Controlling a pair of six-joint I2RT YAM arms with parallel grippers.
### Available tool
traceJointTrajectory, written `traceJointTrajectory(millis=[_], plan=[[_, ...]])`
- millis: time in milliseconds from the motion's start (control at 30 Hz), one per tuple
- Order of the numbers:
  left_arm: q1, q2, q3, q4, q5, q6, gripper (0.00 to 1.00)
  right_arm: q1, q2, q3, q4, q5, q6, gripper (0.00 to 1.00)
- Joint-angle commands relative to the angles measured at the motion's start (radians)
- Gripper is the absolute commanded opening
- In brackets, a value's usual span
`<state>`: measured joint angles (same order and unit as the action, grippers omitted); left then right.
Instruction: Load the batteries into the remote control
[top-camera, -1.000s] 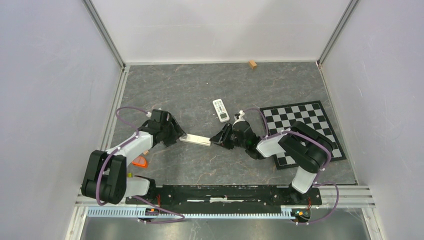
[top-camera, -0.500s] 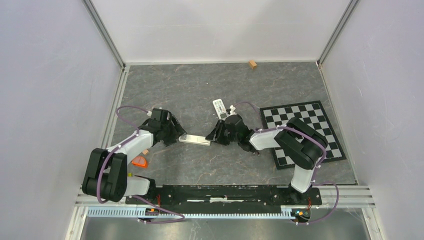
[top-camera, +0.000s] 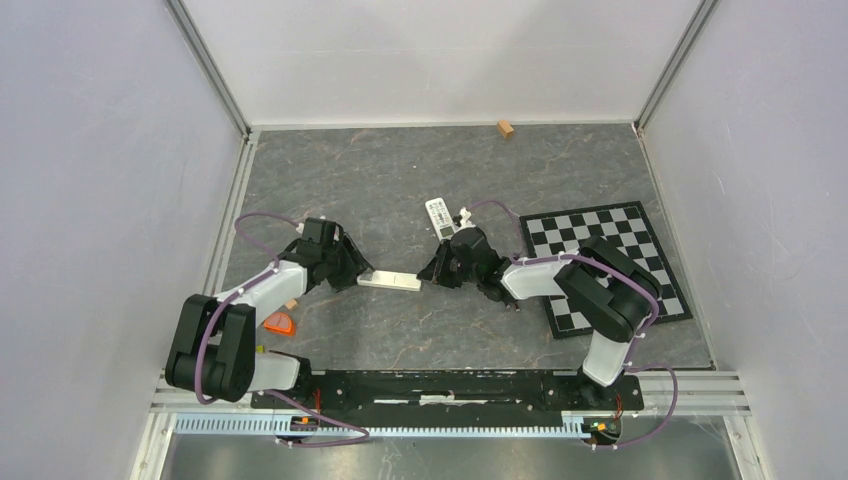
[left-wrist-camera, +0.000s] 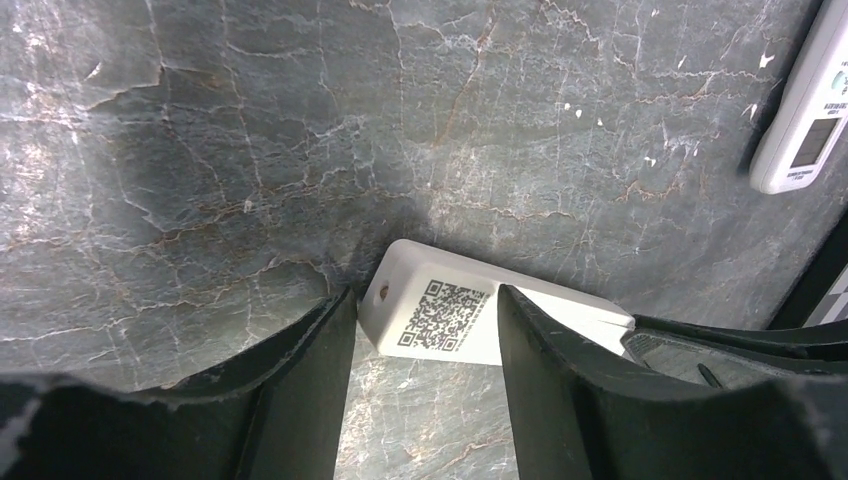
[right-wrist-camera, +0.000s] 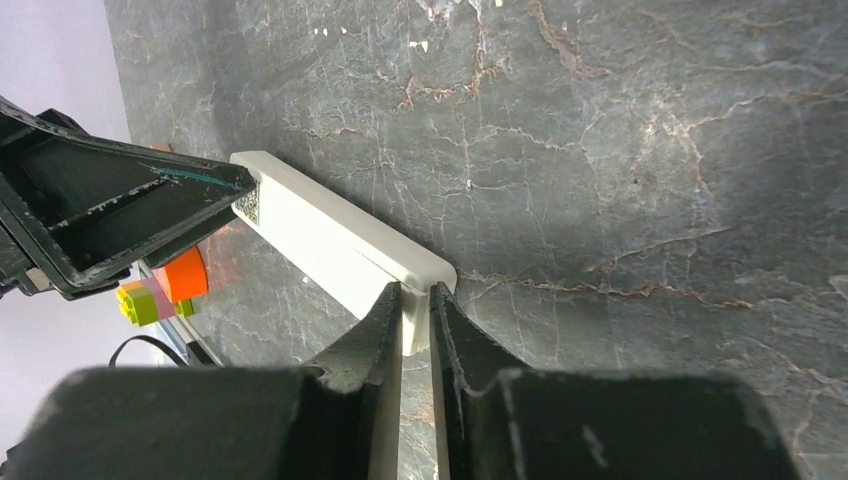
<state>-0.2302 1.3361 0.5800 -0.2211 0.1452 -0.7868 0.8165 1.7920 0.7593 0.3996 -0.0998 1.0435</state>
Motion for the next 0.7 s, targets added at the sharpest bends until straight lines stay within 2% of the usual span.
traceJointTrajectory(millis=[0, 167, 233, 333, 400, 533, 667], plan=[[0.003, -0.02, -0.027, 0.014, 0.027, 0.008, 0.59, 0.01, 0.005, -0.013, -0.039, 0.028, -0.042, 0.16], [0.003, -0.026, -0.04, 0.02, 0.044, 0.004, 0.56, 0.01, 0.003, -0.003, -0.06, 0.026, -0.071, 0.17], [0.003, -0.028, -0.045, 0.025, 0.052, 0.001, 0.56, 0.01, 0.003, -0.005, -0.053, 0.014, -0.076, 0.24], [0.003, -0.033, -0.054, 0.029, 0.06, 0.0, 0.55, 0.01, 0.009, -0.004, -0.024, -0.023, -0.071, 0.39], [0.003, -0.033, -0.06, 0.032, 0.066, -0.002, 0.55, 0.01, 0.023, 0.003, -0.012, -0.047, -0.066, 0.44], [0.003, -0.036, -0.069, 0.041, 0.082, -0.009, 0.53, 0.01, 0.046, 0.011, -0.018, -0.062, -0.066, 0.43], [0.003, -0.045, -0.078, 0.042, 0.084, -0.009, 0.51, 0.01, 0.045, -0.005, -0.025, -0.044, -0.068, 0.33]])
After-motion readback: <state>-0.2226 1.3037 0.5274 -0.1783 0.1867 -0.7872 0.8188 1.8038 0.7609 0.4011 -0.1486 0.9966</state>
